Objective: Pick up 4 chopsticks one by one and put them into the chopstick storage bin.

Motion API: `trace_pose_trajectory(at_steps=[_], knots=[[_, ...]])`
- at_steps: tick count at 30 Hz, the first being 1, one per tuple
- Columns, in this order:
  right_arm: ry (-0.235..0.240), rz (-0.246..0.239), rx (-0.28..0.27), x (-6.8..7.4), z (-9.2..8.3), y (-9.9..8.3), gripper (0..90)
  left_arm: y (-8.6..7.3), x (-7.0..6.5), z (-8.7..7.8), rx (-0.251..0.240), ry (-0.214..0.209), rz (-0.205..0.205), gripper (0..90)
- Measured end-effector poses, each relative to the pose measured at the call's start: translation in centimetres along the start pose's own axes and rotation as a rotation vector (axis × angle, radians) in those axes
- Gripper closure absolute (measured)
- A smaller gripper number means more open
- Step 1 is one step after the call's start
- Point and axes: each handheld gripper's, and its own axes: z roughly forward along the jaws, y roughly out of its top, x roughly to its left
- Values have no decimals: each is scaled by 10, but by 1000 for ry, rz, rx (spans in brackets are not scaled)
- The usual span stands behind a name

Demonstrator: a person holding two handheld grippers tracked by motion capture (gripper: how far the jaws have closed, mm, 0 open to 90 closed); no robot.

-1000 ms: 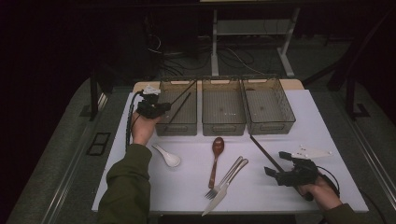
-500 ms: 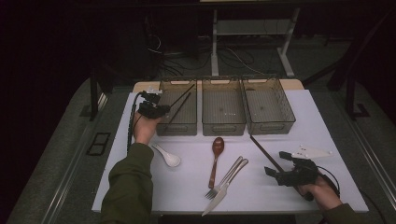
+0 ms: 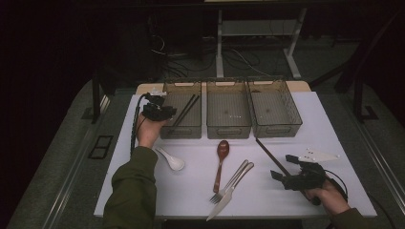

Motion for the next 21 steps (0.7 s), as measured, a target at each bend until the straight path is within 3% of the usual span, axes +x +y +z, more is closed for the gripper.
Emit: trace_pose_trajectory(at_steps=[5, 10, 21], knots=[[0, 0, 0, 0, 0, 0, 107, 2, -4, -7, -34, -41, 8, 626], [-1, 0, 1, 0, 0, 0, 107, 5, -12, -18, -52, -97, 43, 535], [0, 2, 0, 1, 0, 0, 107, 0, -41, -40, -125, -199, 106, 424]])
